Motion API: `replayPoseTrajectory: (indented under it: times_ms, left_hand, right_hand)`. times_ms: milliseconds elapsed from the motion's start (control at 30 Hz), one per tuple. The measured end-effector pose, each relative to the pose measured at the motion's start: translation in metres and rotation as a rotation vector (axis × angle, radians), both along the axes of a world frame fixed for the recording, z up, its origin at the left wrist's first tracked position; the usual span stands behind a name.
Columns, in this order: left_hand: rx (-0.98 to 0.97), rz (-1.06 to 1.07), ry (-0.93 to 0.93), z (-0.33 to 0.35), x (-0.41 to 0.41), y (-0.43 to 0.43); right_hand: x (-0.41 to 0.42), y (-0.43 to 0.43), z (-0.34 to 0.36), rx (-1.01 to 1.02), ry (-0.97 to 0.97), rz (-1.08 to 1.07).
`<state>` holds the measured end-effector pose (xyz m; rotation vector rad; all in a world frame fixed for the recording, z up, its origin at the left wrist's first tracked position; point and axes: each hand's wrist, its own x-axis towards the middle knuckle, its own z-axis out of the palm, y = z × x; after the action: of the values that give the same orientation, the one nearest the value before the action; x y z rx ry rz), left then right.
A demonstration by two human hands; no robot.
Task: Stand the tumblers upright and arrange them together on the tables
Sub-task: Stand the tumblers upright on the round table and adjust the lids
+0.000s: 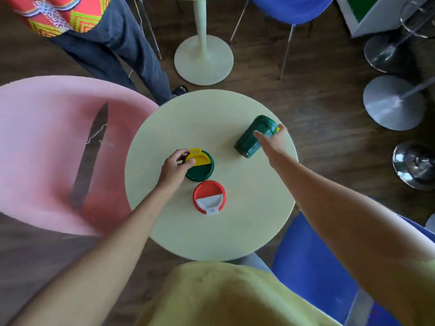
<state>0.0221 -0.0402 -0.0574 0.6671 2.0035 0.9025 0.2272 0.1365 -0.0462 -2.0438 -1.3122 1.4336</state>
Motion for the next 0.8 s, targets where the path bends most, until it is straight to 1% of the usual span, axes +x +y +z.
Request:
replayPoseTrajectory:
  times_ms: [100, 167, 267, 367, 433, 533, 600, 633, 733, 800]
  left_hand:
    - [0.012, 0.111, -0.083, 0.000, 0.002, -0.001]
    - [0.010, 0.148, -0.130, 0.002, 0.005, -0.001]
    - [0.018, 0.181, -0.165, 0.003, 0.009, -0.001]
    - [0.022, 0.200, -0.173, 0.007, 0.011, -0.002]
    - [0.024, 0.192, -0.187, 0.008, 0.012, -0.003]
    - [0.030, 0.188, -0.208, 0.008, 0.011, -0.004]
    - [0.037, 0.189, -0.208, 0.007, 0.010, -0.005]
    - [0.040, 0.186, -0.205, 0.007, 0.009, -0.006]
    - [0.022, 0.160, -0.181, 0.009, 0.008, -0.006]
    - [0.019, 0.130, -0.148, 0.012, 0.008, -0.006]
  right_hand:
    - [0.000, 0.020, -0.007, -0.075, -0.014, -0.016]
    - [-0.001, 0.028, -0.010, -0.121, -0.031, -0.020]
    - [-0.001, 0.036, -0.014, -0.123, -0.050, -0.013]
    - [-0.004, 0.041, -0.015, -0.115, -0.063, 0.039]
    - [-0.005, 0.044, -0.016, -0.140, -0.045, 0.056]
    - [-0.003, 0.043, -0.017, -0.125, 0.007, 0.033]
    - [-0.004, 0.037, -0.015, -0.064, 0.020, 0.040]
    - [-0.005, 0.031, -0.013, -0.003, 0.007, 0.057]
    - [-0.004, 0.003, -0.006, 0.229, -0.053, 0.163]
    - [-0.003, -0.024, -0.005, 0.308, -0.050, 0.250]
